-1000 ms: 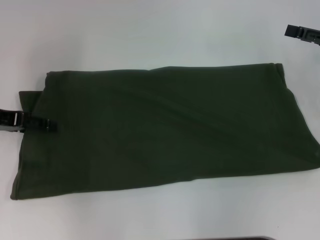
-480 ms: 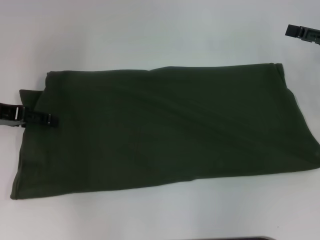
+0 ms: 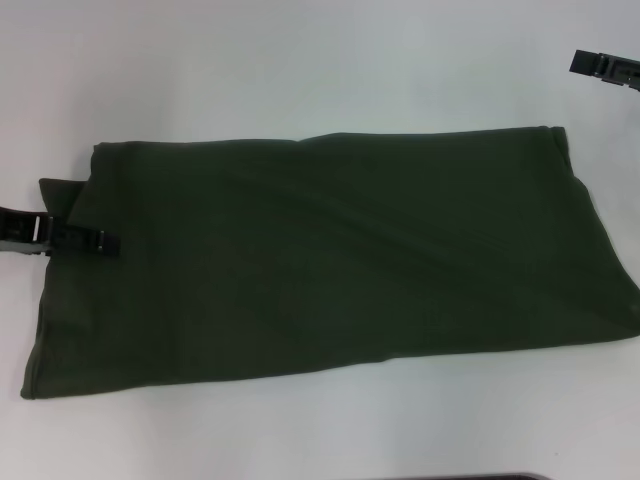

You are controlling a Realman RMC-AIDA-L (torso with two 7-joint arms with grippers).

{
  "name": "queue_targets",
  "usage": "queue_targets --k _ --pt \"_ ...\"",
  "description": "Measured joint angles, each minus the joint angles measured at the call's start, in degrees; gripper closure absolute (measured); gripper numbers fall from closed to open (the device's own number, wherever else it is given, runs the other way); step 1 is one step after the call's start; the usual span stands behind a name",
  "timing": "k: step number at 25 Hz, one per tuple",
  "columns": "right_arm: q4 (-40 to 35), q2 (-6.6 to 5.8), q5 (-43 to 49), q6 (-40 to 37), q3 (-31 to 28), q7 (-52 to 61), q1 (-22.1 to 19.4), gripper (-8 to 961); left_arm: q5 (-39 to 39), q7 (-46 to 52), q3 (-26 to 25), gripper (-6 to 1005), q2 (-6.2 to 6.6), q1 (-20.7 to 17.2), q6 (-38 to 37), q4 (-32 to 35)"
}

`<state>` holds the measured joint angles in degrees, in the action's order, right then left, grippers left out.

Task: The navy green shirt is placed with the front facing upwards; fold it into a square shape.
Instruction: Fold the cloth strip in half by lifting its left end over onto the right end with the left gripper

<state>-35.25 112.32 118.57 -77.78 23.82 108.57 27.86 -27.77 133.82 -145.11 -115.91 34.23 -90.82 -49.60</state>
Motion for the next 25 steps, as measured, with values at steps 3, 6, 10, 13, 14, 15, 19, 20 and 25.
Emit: queue_targets --k 3,6,10,13,14,15,19,20,25 --pt "0.0 0.0 0.0 0.0 0.0 0.0 0.0 33 0.0 0.0 0.0 153 -0.02 -0.1 0.0 -0.2" --pt "0.0 0.0 0.0 0.0 0.0 0.1 0.0 34 0.0 0.0 0.0 161 -0.03 -0.1 0.2 -0.3" --pt "0.0 0.0 0.0 0.0 0.0 0.1 0.0 34 0.0 0.0 0.1 171 -0.12 -0.1 0.4 -0.3" --pt "0.0 0.0 0.0 -0.1 -0.1 0.2 0.0 34 0.0 0.1 0.1 179 0.0 -0.1 0.4 -0.1" --pt "-0.1 0.0 0.0 -0.1 -0.2 0.2 0.0 34 0.1 0.1 0.1 181 0.09 -0.1 0.4 0.1" --pt "-0.1 0.0 0.0 -0.1 -0.4 0.2 0.0 34 0.3 0.2 0.1 184 0.18 0.0 0.4 0.3" --pt "-0.1 0.0 0.0 -0.1 -0.7 0.2 0.0 34 0.6 0.2 0.0 342 0.04 -0.1 0.5 0.2" --pt "-0.1 0.0 0.0 -0.1 -0.7 0.2 0.0 34 0.6 0.4 -0.1 381 0.03 -0.1 0.6 0.2" --pt "-0.2 0.0 0.0 0.0 -0.7 0.2 0.0 35 0.6 0.5 -0.3 563 0.13 0.0 0.7 0.2"
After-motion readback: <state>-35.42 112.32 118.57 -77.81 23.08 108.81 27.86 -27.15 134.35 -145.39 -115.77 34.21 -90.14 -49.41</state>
